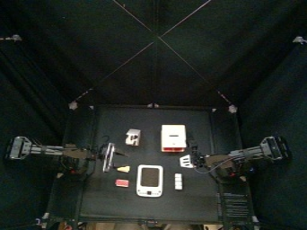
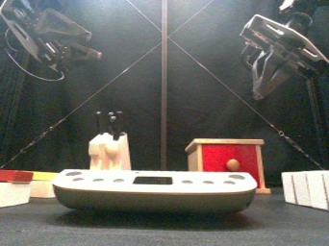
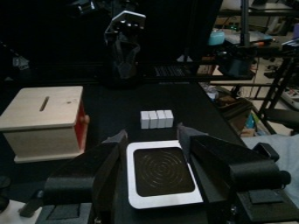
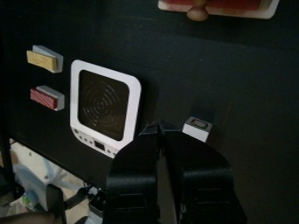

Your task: Grab sushi roll

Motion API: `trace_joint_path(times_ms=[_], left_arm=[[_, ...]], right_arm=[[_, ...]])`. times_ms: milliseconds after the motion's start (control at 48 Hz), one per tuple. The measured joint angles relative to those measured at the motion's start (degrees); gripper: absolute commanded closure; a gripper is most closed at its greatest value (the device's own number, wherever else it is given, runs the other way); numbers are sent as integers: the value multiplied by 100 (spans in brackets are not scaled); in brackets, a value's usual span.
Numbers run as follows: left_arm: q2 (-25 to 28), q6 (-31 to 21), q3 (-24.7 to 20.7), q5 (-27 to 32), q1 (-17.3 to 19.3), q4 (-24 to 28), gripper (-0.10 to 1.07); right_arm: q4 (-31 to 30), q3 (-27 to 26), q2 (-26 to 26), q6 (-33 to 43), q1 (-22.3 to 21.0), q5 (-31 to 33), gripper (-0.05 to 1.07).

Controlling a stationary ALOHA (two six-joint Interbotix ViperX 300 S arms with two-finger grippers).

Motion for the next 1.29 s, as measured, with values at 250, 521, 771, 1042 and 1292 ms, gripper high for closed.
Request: trace_joint_path(times_ms=[250, 521, 771, 1042, 1292], left_arm=[[0, 439, 26, -9, 79, -35, 12], [0, 826, 62, -334, 149, -264, 12], [0, 1222, 272, -967, 158, -316, 12], [70, 1248, 316, -853, 185, -703, 12], [114, 1248, 352, -589, 185, -923, 12]], right_arm=[[-589, 0, 264, 940, 439, 246, 97], [-501, -246, 853, 1274, 853, 659, 97], [-264, -624, 1274, 1336, 1072, 1213, 96], [-26, -721, 1354, 1354, 1107, 1450, 80], [343, -686, 1380, 1354, 1099, 1450, 50]])
